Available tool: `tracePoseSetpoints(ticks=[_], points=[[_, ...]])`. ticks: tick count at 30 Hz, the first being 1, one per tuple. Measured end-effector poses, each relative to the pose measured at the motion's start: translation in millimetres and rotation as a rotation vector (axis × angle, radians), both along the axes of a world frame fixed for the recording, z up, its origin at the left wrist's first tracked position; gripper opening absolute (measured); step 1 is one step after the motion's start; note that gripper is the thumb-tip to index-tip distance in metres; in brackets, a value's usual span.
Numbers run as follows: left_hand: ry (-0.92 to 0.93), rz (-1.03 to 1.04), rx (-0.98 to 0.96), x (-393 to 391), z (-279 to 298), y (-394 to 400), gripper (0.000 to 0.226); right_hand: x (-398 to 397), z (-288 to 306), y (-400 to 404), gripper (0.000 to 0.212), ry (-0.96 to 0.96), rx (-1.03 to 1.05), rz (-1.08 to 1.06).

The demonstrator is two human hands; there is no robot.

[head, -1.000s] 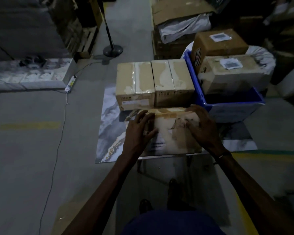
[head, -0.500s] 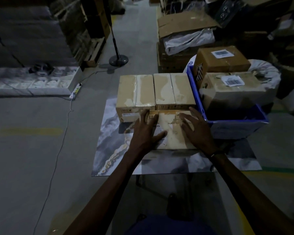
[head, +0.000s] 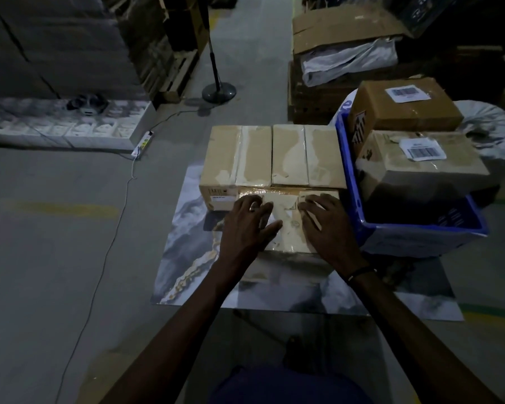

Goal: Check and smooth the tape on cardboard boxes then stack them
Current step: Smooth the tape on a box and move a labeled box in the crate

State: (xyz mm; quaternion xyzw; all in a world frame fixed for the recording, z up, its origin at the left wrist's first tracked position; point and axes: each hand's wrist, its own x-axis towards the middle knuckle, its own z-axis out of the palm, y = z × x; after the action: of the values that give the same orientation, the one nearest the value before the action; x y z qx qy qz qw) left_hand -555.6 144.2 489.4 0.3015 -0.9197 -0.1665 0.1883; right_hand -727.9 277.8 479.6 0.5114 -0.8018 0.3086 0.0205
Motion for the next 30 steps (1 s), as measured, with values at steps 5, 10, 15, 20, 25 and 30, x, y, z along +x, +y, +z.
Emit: tracePoseSetpoints(ticks=[5,10,15,20,25,30], points=[[-0.027,0.004,-0.016,-2.5,1.2,0.8,0.049,-0.8,6.4,-1.3,0.028,-0.066,0.071,-0.010],[-0.229,0.043,0.155,-8.0,0.6,20.2,0.067,9.0,16.1,2.2,0.049,-0.023,0.317,-0.005],[-0.270,0.090,0.144,-9.3,5.3,32.3,0.065,9.7,4.6,5.1,0.051,0.057,0.333,-0.007],[-0.187,0.071,0.126,-13.9,12.7,40.3,0.051,18.5,9.0,8.4,0.035,0.065,0.102,0.076],[-0.236,0.051,0.063,-17.2,7.6,39.1,0.047,26.4,10.4,10.8,0.033,-0.066,0.101,0.044],[-0.146,0.021,0.072,-13.0,13.4,39.3,0.031,24.6,12.3,9.9,0.031,-0.171,0.135,0.029]])
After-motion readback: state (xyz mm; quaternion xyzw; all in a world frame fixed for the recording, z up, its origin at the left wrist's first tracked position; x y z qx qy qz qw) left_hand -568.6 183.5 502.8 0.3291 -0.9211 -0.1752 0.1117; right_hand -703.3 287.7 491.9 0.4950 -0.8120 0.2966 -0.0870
